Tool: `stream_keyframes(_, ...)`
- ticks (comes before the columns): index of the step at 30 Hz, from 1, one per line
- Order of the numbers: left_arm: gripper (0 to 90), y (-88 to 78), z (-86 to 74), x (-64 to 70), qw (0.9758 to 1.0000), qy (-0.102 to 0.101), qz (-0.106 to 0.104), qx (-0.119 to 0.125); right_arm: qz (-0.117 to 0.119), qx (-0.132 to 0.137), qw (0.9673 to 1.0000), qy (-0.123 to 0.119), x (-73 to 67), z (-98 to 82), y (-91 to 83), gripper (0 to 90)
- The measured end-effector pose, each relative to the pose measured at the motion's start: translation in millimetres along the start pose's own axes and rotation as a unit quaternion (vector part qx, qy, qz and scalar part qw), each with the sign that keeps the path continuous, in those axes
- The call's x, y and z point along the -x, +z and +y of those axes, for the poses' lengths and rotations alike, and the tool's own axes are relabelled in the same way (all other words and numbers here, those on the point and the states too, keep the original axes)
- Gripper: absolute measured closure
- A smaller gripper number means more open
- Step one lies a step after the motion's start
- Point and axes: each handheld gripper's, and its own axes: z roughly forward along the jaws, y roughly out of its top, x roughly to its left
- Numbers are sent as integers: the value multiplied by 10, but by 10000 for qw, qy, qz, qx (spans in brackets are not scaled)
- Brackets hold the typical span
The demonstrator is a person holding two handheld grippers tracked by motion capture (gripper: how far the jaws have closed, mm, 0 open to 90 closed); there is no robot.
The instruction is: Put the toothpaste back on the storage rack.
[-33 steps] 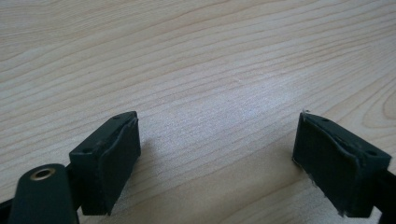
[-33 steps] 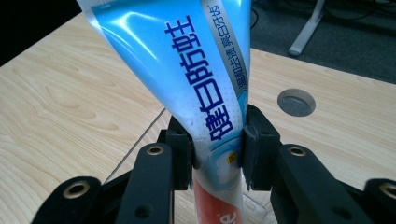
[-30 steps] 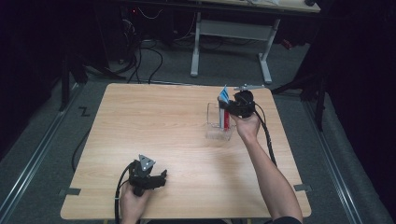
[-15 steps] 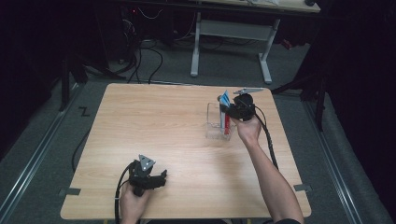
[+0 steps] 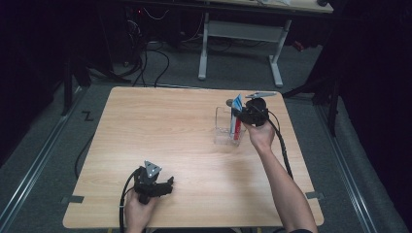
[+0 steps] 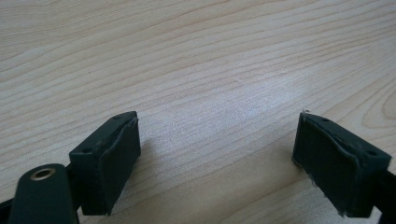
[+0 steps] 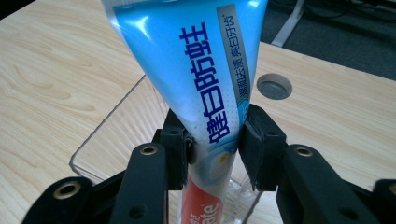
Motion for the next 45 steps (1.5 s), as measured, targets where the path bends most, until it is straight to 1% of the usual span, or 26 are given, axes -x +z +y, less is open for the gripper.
stream_keyframes(2, 151, 0, 0, 0, 10000, 0, 0, 1, -20, 35, 10000, 14, 3, -8, -3, 643)
stream_keyframes(4, 151, 0, 0, 0, 10000, -1, 0, 0, -58, 77, 9999, 126, 45, -44, -24, 636)
stream_keyframes(7, 151, 0, 0, 0, 10000, 1, 0, -2, -97, 86, 9998, 165, 83, -63, -38, 627)
stream_keyframes(9, 151, 0, 0, 0, 10000, -1, 1, 0, -218, 82, 9994, 250, 122, -90, -60, 598)
stream_keyframes(12, 151, 0, 0, 1, 10000, -2, 2, 0, -259, 44, 9993, 272, 131, -104, -52, 569)
stream_keyframes(17, 151, 0, 1, 0, 10000, -2, 2, 0, -359, 24, 9991, 202, 110, -110, -37, 538)
stream_keyframes(19, 151, 0, 0, 0, 10000, -1, 2, 0, -363, 19, 9992, 185, 108, -111, -41, 526)
stream_keyframes(25, 151, 1, 1, 1, 10000, -3, 0, 0, -321, 20, 9994, 155, 104, -111, -110, 489)
stream_keyframes(27, 151, 0, 1, 1, 10000, -3, 2, -1, -361, -3, 9993, 103, 109, -120, -135, 472)
stream_keyframes(33, 151, 0, 1, 1, 10000, -5, 2, 0, -326, 16, 9994, 74, 101, -148, -181, 461)
stream_keyframes(43, 151, 0, 1, 1, 10000, -4, 2, 0, -283, 76, 9996, 52, 91, -144, -280, 455)
stream_keyframes(45, 151, 0, 1, 1, 10000, -4, 2, 0, -294, 92, 9995, 20, 88, -143, -323, 460)
